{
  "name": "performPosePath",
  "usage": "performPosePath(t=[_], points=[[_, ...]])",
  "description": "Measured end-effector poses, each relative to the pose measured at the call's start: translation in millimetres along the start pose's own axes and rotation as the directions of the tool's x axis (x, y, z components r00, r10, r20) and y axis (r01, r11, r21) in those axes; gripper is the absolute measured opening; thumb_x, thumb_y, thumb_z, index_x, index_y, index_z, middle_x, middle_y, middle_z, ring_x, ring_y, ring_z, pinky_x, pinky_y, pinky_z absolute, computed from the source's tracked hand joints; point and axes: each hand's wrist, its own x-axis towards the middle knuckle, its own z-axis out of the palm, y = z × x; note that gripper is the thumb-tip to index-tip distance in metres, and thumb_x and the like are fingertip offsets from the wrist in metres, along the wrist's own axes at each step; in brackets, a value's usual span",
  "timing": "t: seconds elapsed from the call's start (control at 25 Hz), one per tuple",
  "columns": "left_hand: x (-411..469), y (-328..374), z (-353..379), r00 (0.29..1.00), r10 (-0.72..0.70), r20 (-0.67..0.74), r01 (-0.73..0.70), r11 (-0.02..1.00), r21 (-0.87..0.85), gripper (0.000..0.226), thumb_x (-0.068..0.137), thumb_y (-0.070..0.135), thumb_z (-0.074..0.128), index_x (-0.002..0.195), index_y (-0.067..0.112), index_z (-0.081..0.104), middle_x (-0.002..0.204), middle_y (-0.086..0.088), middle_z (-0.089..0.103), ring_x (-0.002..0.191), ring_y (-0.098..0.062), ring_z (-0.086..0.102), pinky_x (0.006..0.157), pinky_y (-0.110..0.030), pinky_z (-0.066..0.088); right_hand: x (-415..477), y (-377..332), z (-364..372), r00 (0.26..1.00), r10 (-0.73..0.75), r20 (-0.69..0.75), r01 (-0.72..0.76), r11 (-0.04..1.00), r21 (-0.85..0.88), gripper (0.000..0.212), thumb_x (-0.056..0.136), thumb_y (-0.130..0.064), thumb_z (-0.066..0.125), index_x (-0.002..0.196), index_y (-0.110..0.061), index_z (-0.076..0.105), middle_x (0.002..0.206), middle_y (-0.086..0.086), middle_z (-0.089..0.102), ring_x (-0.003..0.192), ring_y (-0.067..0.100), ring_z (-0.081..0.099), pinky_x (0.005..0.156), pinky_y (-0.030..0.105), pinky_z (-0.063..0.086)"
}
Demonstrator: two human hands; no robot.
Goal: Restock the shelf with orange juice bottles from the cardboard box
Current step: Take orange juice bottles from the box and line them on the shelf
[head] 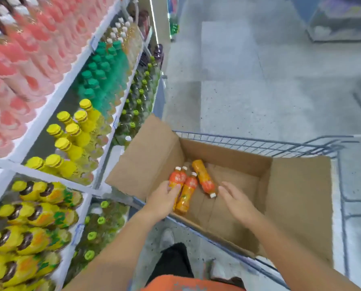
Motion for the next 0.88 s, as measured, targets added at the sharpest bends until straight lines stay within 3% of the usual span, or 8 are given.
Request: performPosePath(t=[0.12, 0.24, 0.4, 0.56, 0.72, 0.88], points=[[46.3, -12.2, -2.7, 0.991, -0.029, 0.13, 0.02, 0.997, 0.071, 0.064, 0.099, 0.059, 0.044, 0.147, 0.018, 0.043, 0.142, -0.003, 0.057, 0.126, -0.022, 0.056, 0.108, -0.036, 0.04, 18.8, 18.8, 19.7, 0.989, 0.131, -0.065, -0.128, 0.99, 0.056, 0.045, 0.103, -0.041, 0.045, 0.141, -0.018, 0.052, 0.141, -0.003, 0.055, 0.118, 0.005, 0.046, 0.096, 0.019, 0.028], [83.7, -28.3, -6.4, 0.975, -0.084, 0.204, 0.057, 0.989, 0.138, 0.046, 0.101, 0.05, 0.046, 0.132, 0.017, 0.051, 0.124, -0.003, 0.064, 0.111, -0.022, 0.061, 0.093, -0.033, 0.044, 35.8, 33.1, 51.6, 0.964, 0.257, -0.063, -0.251, 0.964, 0.09, 0.051, 0.103, -0.044, 0.045, 0.147, -0.018, 0.046, 0.145, -0.004, 0.051, 0.135, 0.014, 0.045, 0.101, 0.02, 0.026], [138.7, -49.4, 1.4, 0.967, -0.145, 0.21, 0.093, 0.967, 0.238, 0.028, 0.1, 0.047, 0.049, 0.103, 0.019, 0.054, 0.1, -0.002, 0.064, 0.086, -0.025, 0.062, 0.077, -0.036, 0.047, 63.7, 60.2, 89.7, 0.929, 0.371, -0.008, -0.368, 0.924, 0.102, 0.063, 0.1, -0.054, 0.042, 0.153, -0.019, 0.038, 0.156, -0.002, 0.043, 0.142, 0.016, 0.04, 0.111, 0.027, 0.027], [196.6, -67.3, 17.7, 0.974, -0.185, 0.131, 0.128, 0.925, 0.358, 0.037, 0.095, 0.036, 0.061, 0.119, 0.009, 0.056, 0.115, -0.012, 0.066, 0.097, -0.028, 0.062, 0.079, -0.032, 0.046, 116.8, 85.7, 105.3, 0.911, 0.411, 0.015, -0.411, 0.908, 0.079, 0.065, 0.1, -0.056, 0.039, 0.155, -0.023, 0.033, 0.156, -0.003, 0.042, 0.143, 0.016, 0.04, 0.116, 0.032, 0.027], [253.3, -93.2, 40.7, 0.968, -0.242, 0.061, 0.202, 0.904, 0.377, 0.049, 0.089, 0.032, 0.07, 0.124, 0.003, 0.051, 0.123, -0.019, 0.064, 0.111, -0.037, 0.063, 0.089, -0.039, 0.052, 192.4, 108.2, 115.6, 0.928, 0.372, -0.032, -0.369, 0.927, 0.073, 0.05, 0.104, -0.043, 0.042, 0.149, -0.021, 0.042, 0.142, 0.004, 0.056, 0.132, 0.023, 0.051, 0.098, 0.025, 0.035], [284.0, -110.9, 68.5, 0.962, -0.272, 0.025, 0.243, 0.895, 0.375, 0.063, 0.083, 0.033, 0.078, 0.128, 0.007, 0.043, 0.127, -0.014, 0.061, 0.114, -0.034, 0.062, 0.088, -0.038, 0.049, 273.9, 142.0, 126.0, 0.95, 0.275, -0.149, -0.292, 0.951, -0.103, 0.043, 0.098, -0.042, 0.051, 0.133, -0.018, 0.053, 0.123, 0.009, 0.061, 0.117, 0.029, 0.057, 0.094, 0.037, 0.046]])
